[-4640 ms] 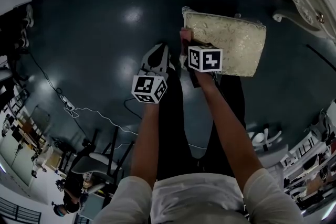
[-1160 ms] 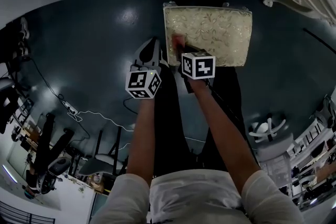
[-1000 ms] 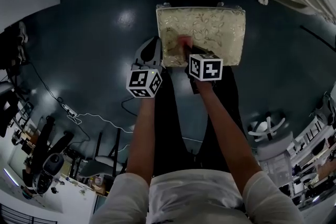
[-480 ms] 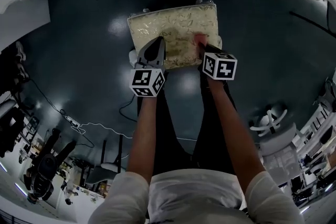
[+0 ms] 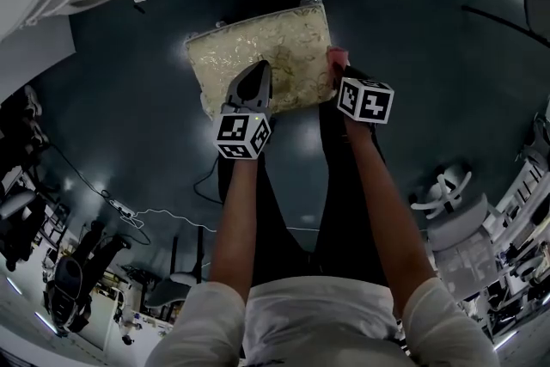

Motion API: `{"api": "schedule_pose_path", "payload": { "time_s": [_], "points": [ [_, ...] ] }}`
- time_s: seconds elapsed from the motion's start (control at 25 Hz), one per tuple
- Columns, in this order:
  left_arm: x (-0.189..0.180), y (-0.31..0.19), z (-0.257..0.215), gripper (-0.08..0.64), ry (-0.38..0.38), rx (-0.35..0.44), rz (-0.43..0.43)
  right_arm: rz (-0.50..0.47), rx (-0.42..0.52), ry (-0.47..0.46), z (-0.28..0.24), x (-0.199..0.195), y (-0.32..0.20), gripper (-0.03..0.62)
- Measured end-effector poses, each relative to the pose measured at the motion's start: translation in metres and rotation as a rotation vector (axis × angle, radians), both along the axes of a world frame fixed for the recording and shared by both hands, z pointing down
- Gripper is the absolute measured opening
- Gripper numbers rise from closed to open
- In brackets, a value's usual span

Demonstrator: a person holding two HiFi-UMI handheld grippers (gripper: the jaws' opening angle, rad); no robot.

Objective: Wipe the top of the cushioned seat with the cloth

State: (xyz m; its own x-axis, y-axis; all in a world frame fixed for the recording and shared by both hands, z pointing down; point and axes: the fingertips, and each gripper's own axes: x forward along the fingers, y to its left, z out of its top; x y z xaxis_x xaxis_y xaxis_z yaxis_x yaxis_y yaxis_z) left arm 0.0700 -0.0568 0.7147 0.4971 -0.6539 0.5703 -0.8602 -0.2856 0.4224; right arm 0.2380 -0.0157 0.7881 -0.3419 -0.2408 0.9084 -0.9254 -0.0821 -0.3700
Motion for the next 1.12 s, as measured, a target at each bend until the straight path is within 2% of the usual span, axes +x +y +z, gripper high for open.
{"api": "schedule_pose_path", "payload": {
  "time_s": [0.16, 0.32, 0.48, 0.6, 0.76, 1.12],
  "points": [
    [-0.005, -0.001, -0.002, 0.012, -0.002, 0.008, -0.011, 0.011, -0.001, -0.008, 0.006, 0.002, 0.000, 0.031],
    [-0.020, 0.002, -0.006, 0.012, -0.005, 0.017, -0.029, 0.021, 0.014, 0.030, -0.001, 0.003, -0.001, 0.031],
    [-0.048, 0.009, -0.011, 0.012, -0.013, 0.021, -0.056, -0.003, 0.060, 0.018, -0.023, -0.026, -0.004, 0.031],
    [-0.073, 0.019, -0.018, 0.012, -0.020, 0.022, -0.078, -0.029, 0.086, -0.039, -0.042, -0.068, 0.002, 0.031],
    [-0.119, 0.028, -0.023, 0.012, -0.040, 0.024, -0.112, -0.102, 0.085, -0.118, -0.050, -0.145, 0.017, 0.031],
    [-0.221, 0.057, -0.023, 0.012, -0.076, 0.009, -0.217, -0.329, 0.025, -0.220, -0.028, -0.303, 0.069, 0.031]
  ]
}}
